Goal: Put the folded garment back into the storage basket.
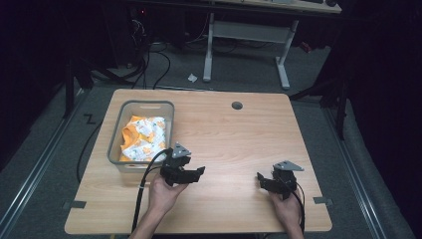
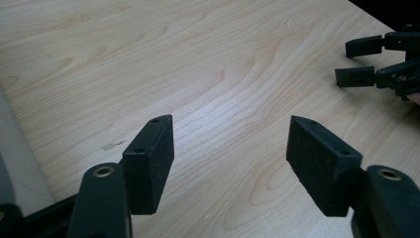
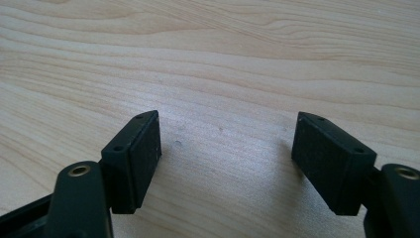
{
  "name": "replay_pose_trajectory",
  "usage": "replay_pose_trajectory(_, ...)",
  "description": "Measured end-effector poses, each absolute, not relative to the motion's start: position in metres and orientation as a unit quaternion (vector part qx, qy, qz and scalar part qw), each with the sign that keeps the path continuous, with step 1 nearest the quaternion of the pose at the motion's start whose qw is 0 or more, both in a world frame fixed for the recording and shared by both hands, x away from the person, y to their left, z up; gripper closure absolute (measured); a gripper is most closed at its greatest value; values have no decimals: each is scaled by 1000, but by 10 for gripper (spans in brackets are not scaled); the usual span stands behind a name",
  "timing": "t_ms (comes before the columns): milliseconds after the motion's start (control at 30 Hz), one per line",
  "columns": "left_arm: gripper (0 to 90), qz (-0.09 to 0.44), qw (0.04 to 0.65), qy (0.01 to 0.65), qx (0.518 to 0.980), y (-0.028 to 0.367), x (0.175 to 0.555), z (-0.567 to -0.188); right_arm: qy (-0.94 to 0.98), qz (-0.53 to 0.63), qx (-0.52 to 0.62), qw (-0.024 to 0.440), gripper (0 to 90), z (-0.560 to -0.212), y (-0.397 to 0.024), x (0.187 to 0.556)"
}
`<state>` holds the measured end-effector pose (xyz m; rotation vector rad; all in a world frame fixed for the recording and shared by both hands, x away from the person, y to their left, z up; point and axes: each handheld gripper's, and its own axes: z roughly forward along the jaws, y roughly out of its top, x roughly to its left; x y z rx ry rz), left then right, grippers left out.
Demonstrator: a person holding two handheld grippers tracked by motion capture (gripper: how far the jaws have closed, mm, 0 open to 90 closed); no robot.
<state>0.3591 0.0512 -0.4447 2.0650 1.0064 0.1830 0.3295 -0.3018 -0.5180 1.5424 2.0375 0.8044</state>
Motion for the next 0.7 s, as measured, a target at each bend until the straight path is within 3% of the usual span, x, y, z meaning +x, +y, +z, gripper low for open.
replay_pose_trajectory(700, 364, 64, 401, 409, 817, 44, 362, -461, 740, 292, 560, 229, 276, -518, -302, 330)
